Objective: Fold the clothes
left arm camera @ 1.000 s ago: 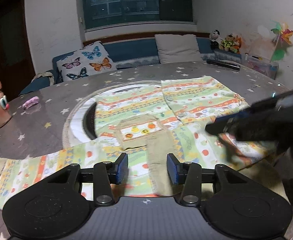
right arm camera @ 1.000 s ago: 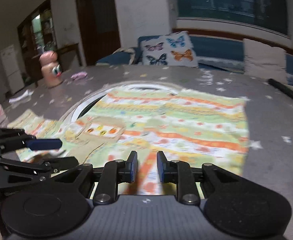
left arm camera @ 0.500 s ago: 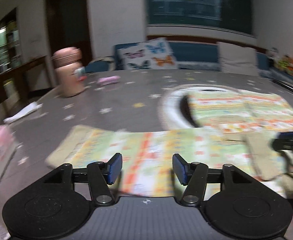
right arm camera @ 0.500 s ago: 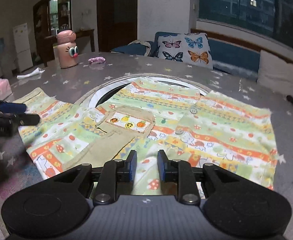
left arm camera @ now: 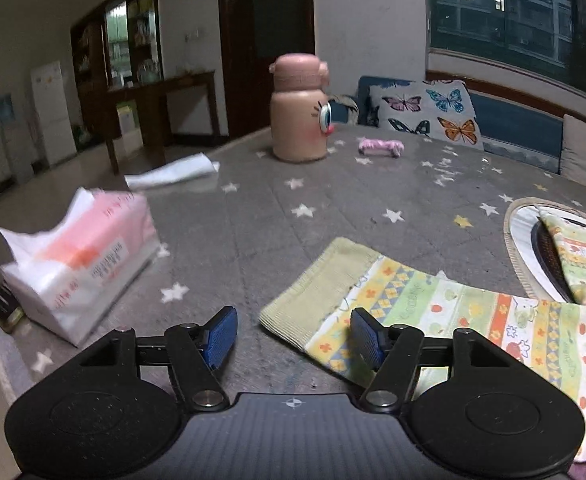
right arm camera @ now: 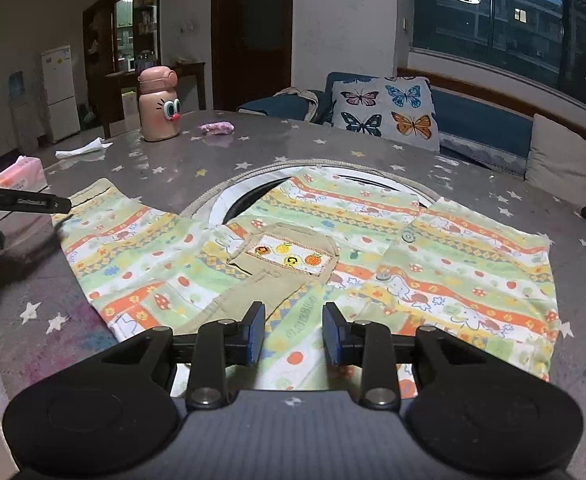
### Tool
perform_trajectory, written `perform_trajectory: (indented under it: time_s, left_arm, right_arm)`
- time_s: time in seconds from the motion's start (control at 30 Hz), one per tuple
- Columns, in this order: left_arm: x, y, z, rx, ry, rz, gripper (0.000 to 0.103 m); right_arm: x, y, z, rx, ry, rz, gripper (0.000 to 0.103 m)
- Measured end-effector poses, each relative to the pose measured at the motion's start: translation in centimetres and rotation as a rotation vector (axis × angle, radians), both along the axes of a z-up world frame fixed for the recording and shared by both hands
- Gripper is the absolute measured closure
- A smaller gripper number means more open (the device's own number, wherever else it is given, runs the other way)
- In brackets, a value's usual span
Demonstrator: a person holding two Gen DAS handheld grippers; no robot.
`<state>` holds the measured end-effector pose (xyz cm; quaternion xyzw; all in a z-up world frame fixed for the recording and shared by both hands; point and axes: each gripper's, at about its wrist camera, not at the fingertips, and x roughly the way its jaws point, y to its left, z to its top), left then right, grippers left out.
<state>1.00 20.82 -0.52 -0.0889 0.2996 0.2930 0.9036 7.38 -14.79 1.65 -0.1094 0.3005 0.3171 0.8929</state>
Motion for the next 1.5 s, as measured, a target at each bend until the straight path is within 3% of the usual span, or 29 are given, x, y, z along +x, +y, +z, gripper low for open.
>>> perform_trajectory:
  time_s: [0.1, 0.2, 0.33, 0.47, 0.7, 0.83, 0.93, 1.2, 1.27, 1.33, 1.5]
  left_arm:
    - [-0.1, 0.3, -0.2, -0.028, -0.014, -0.006, 0.052]
    - [0.1, 0.2, 0.1, -0.062, -0.033, -0.023, 0.088]
    - [-0.1, -1.1, 1.5, -0.120, -0.084, -0.070, 0.092]
    - [-0.1, -4.3, 3.9, -0.148, -0.153, -0.192, 0.092]
    - [-0.1, -12.7, 7.8, -0.225, -0.256, -0.525, 0.093]
    - [0.4, -17.7, 8.4, -0.240, -0.279, -0.685, 0.093]
    - [1.4, -21.0, 7.4, -0.248, -0.241, -0.774, 0.092]
    - [2.9, -26.4, 3.0, -0.187, -0.072, -0.905, 0.087]
    - [2.6, -26.5, 2.4, -0.176, -0.055, -0.920, 0.081]
    - [2.3, -26.3, 2.4, -0.163, -0.057, -0.927, 0.067]
    - [1.4, -25.7, 2.5, -0.131, -0.071, -0.937, 0.050]
  right_arm:
    - [-0.4, -0.1, 0.3, 0.007, -0.003, 0.003, 0.072]
    - [-0.9, -0.5, 0.7, 0.021, -0.004, 0.000, 0.072]
    - [-1.0, -1.7, 0.9, 0.050, 0.008, -0.033, 0.072]
    - [-1.0, -3.2, 1.0, 0.083, 0.026, -0.076, 0.072]
    - [-1.0, -6.1, 1.3, 0.144, 0.055, -0.159, 0.072]
    - [-0.8, -8.7, 1.5, 0.182, 0.057, -0.249, 0.072]
    - [-0.7, -10.7, 1.5, 0.214, 0.068, -0.309, 0.072]
    - [-0.5, -13.5, 0.4, 0.271, 0.121, -0.384, 0.072]
    - [-0.4, -13.4, 0.4, 0.275, 0.121, -0.380, 0.072]
    - [-0.3, -13.1, 0.4, 0.279, 0.121, -0.371, 0.072]
    - [-0.2, -11.5, 0.4, 0.276, 0.135, -0.332, 0.072]
